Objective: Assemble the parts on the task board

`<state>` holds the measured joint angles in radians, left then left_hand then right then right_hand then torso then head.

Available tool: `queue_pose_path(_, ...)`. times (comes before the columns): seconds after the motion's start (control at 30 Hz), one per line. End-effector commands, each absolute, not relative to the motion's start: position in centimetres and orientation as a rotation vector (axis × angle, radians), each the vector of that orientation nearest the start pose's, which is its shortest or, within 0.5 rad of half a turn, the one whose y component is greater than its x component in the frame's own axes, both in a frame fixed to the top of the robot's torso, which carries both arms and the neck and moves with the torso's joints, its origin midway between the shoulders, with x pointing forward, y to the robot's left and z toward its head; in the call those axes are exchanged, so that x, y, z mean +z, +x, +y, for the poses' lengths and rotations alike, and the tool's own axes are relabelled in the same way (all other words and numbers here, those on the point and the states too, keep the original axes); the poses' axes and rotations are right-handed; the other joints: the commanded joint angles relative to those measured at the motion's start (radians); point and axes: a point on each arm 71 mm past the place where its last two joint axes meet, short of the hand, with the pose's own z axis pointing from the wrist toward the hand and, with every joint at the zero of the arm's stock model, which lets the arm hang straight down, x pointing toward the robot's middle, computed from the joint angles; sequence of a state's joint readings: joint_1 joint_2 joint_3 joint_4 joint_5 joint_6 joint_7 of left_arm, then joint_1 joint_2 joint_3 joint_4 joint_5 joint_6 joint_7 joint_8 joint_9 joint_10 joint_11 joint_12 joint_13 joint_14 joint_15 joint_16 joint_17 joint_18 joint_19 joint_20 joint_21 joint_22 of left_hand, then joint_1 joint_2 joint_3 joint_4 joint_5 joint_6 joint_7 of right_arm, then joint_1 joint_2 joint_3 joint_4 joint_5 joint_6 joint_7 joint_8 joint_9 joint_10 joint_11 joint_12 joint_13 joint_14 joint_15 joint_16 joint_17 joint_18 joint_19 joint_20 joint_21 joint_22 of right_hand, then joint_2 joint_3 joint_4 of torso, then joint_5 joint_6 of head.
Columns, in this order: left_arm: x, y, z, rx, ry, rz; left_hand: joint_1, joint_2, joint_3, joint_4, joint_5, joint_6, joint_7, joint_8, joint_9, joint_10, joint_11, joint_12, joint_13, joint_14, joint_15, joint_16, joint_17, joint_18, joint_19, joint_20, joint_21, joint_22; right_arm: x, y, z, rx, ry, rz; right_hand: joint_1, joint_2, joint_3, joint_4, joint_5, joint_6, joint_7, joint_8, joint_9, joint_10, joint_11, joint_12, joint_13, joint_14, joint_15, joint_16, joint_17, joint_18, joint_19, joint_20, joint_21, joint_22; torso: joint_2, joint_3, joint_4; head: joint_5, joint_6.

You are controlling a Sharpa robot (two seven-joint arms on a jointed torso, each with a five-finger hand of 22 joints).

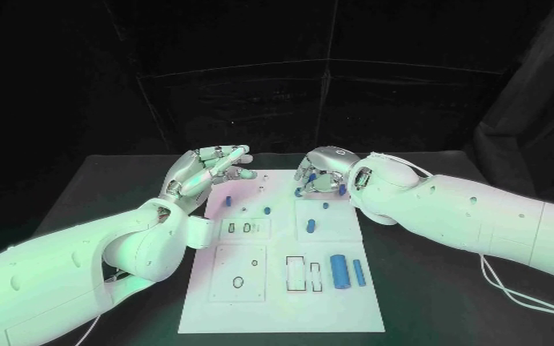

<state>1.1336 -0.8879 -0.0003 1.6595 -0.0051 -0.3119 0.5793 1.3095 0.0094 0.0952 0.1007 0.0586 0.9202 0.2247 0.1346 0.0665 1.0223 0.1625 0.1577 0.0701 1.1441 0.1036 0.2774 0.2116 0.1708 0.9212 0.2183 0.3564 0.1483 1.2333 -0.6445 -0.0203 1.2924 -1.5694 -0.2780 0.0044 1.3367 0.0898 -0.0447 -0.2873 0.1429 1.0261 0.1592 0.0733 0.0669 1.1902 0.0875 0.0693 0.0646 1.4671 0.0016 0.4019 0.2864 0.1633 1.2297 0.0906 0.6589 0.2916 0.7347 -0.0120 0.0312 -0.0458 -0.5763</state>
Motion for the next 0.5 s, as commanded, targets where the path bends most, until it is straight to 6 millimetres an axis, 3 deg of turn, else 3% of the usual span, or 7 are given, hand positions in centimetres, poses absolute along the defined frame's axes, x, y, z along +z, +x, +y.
queue_pose_path(0.03,-17.01,45.47,18.99,-1.777,-1.025,1.322,0.002,0.013,0.001,-0.007,0.001,0.006,0.0,-0.008,-0.001,0.009,0.001,-0.006,-0.002,0.009,0.002,-0.005,0.003,0.013,0.006,0.0,-0.007,-0.002,-17.21,52.94,-15.48,0.535,-0.42,1.587,-0.013,0.003,0.01,0.0,0.004,0.008,0.0,-0.008,-0.001,-0.013,0.002,-0.006,0.0,0.035,-0.007,0.025,0.025,0.017,-0.004,-0.002,0.022,0.013,0.014,-0.0027,0.0028,-0.003,-0.001)
queue_pose_path(0.33,-17.19,45.71,19.36,-1.759,-1.034,1.329,0.003,0.014,0.004,-0.011,0.0,0.008,0.001,-0.01,-0.001,0.011,0.002,-0.009,-0.002,0.014,0.001,-0.006,0.008,0.013,0.009,0.0,-0.008,-0.003,-17.21,53.11,-15.29,0.513,-0.428,1.6,-0.021,0.013,0.037,0.0,0.005,0.001,-0.001,-0.009,-0.001,-0.032,0.003,-0.004,0.0,0.033,-0.008,0.109,0.099,0.018,-0.014,0.0,0.094,0.057,0.016,-0.0027,0.0047,-0.005,-0.007)
queue_pose_path(0.5,-17.27,45.83,19.54,-1.753,-1.036,1.331,0.003,0.015,0.004,-0.011,0.0,0.008,0.001,-0.011,-0.001,0.011,0.002,-0.009,-0.002,0.014,0.001,-0.006,0.008,0.013,0.009,0.0,-0.008,-0.003,-17.5,53.27,-15.2,0.495,-0.435,1.636,-0.018,0.027,0.091,-0.001,-0.014,-0.012,-0.005,-0.01,-0.002,-0.033,0.0,-0.005,-0.001,0.035,-0.011,0.199,0.163,0.018,-0.015,-0.002,0.168,0.102,0.02,-0.0028,0.0054,-0.004,-0.007)
